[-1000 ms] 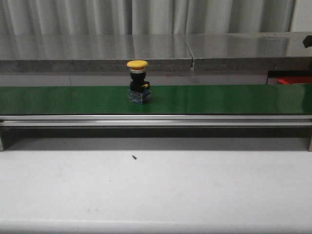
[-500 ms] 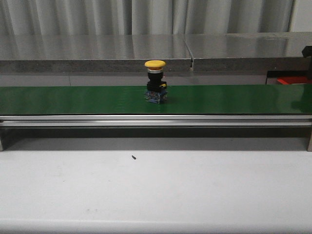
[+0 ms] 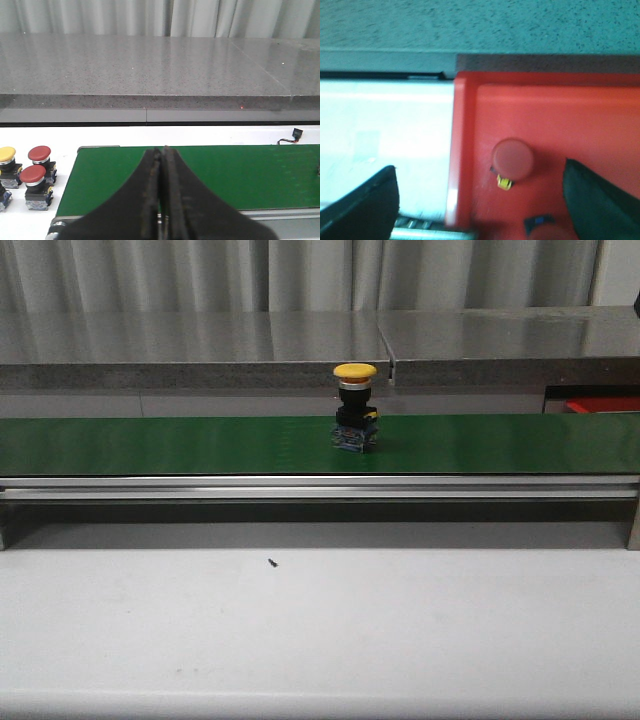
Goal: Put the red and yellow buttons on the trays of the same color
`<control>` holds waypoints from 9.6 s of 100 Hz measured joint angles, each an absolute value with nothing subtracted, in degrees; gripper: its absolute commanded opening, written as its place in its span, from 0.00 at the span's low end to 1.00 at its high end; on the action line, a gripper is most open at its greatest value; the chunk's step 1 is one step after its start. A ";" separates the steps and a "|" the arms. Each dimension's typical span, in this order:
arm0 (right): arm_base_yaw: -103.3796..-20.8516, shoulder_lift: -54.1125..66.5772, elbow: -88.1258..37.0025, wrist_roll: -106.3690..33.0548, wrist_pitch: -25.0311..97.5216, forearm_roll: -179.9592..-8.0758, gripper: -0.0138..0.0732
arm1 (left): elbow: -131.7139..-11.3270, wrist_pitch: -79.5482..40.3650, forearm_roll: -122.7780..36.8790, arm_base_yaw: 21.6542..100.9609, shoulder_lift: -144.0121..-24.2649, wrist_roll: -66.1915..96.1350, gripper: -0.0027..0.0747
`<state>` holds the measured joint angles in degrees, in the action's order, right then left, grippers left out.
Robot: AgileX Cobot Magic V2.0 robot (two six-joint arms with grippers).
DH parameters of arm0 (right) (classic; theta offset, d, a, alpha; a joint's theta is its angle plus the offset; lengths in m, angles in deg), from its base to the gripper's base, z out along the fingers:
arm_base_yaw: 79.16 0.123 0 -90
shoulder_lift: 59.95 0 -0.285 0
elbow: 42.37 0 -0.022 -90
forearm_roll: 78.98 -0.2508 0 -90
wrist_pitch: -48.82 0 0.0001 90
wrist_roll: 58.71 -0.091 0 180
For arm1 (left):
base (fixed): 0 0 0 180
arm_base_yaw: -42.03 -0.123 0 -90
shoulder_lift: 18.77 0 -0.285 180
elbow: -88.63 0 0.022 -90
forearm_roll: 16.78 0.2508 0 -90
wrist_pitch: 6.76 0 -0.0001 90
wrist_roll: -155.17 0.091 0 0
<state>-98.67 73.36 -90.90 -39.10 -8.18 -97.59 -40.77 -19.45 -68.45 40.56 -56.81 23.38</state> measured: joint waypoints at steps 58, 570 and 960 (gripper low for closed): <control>-85.75 54.72 -76.35 -35.99 -18.91 -97.57 0.91 | -40.77 -19.45 -68.45 40.56 -56.81 23.38 0.01; -88.10 -4.22 -11.01 -31.28 11.26 -98.08 0.08 | -40.77 -19.39 -68.45 40.56 -56.81 23.38 0.01; -88.10 -4.22 -10.91 -31.17 10.95 -98.08 0.08 | -99.48 -41.65 -53.93 16.04 -143.89 -0.95 0.82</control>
<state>-88.10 -4.22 -10.91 -31.17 10.95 -98.08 -99.48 -41.65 -53.93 16.04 -143.89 -0.95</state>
